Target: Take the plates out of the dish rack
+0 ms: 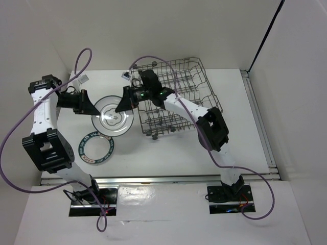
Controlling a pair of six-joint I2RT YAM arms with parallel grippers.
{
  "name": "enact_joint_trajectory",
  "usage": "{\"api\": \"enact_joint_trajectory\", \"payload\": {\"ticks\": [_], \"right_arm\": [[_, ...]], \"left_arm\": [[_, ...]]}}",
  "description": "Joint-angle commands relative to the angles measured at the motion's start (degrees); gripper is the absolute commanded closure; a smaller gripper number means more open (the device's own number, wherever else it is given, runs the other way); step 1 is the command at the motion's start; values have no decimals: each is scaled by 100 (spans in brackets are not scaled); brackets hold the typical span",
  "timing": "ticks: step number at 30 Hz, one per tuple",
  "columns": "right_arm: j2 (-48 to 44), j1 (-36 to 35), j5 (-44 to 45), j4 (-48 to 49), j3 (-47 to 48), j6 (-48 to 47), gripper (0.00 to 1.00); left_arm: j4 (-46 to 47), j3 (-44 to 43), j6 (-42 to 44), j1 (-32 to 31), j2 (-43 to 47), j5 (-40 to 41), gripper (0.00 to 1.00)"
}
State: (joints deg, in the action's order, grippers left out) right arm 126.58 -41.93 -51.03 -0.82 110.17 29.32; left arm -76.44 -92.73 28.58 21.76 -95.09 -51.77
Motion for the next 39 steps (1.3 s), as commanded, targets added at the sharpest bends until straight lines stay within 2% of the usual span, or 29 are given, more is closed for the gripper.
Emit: {"api": "enact_joint_trajectory", "payload": {"ticks": [1, 4, 5, 9, 13, 17, 22, 26, 30, 31, 33, 35, 39], "right_arm": [[-55, -69, 295, 82, 557, -251, 81], [67, -69, 295, 29, 707, -251, 51], [68, -69, 295, -49, 760, -251, 33], [121, -69, 750, -479, 936, -461, 13], [-142, -69, 1287, -857, 1147, -848, 10], [-493, -69, 1613, -938, 999, -1112, 9], [-845, -17, 1832, -1051, 822, -1393, 9], [-960, 45, 1894, -1122, 708, -1394, 9], [-1205, 98, 2078, -1245, 532, -1446, 9], [-1206, 98, 2166, -1297, 532, -1447, 9], [-1277, 167, 2421, -1587, 532, -1499, 8], [-1338, 229, 2614, -1850, 637, -1561, 8], [-1400, 545, 3342, -2614, 690, -1623, 8]], "left_arm": [[-151, 167, 15, 469, 52, 1352, 100], [-30, 535, 156, 653, 52, 1668, 100], [50, 676, 157, 654, 52, 1818, 100], [305, 1160, 481, 978, 192, 2381, 100], [375, 1318, 710, 1549, 26, 2688, 100], [892, 1923, 772, 1551, -142, 3286, 100], [965, 1979, 658, 1551, -624, 2919, 100], [851, 1803, 606, 1551, -984, 2664, 82], [851, 1741, 605, 1551, -1169, 2795, 67], [790, 1680, 605, 1551, -1170, 2856, 57], [719, 1609, 675, 1551, -1231, 2857, 45], [719, 1521, 675, 1551, -1380, 2804, 38], [719, 1398, 623, 1402, -1434, 2751, 36]]}}
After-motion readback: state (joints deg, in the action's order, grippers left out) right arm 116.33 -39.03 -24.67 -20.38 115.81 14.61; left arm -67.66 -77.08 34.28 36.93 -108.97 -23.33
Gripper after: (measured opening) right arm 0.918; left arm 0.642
